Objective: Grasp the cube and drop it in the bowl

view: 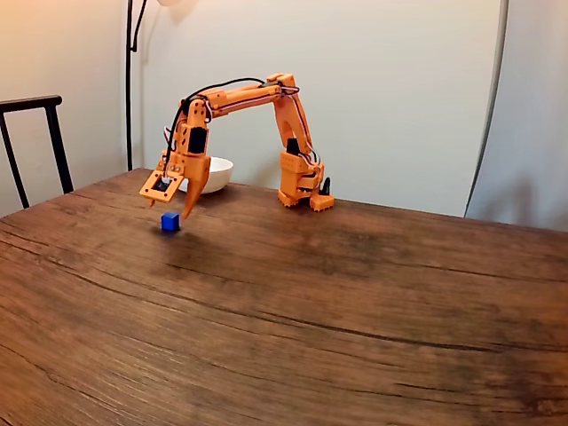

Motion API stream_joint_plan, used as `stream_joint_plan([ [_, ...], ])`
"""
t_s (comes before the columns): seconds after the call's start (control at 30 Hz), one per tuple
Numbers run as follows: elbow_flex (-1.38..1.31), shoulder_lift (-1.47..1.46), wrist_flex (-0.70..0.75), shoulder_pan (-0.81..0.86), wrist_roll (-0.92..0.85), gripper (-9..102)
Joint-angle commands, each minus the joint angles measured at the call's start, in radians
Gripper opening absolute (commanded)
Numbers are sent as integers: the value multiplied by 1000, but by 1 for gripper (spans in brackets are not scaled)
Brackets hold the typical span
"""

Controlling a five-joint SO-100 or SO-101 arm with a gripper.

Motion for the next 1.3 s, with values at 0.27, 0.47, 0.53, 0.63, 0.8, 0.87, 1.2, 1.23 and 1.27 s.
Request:
stream_joint_plan([
  [0.27,2,5,-23,-14,9,39],
  [0.47,-9,-38,-21,-18,9,39],
  [0.53,-15,-75,-23,-23,9,39],
  [0.63,-37,-112,-14,-37,8,39],
  [0.8,-77,-127,-11,-34,8,39],
  [0.87,-72,-127,-9,-32,9,39],
  [1.2,-41,-130,5,-26,9,40],
  [1.23,-41,-130,5,-28,9,37],
  [1.27,-41,-130,5,-28,9,34],
])
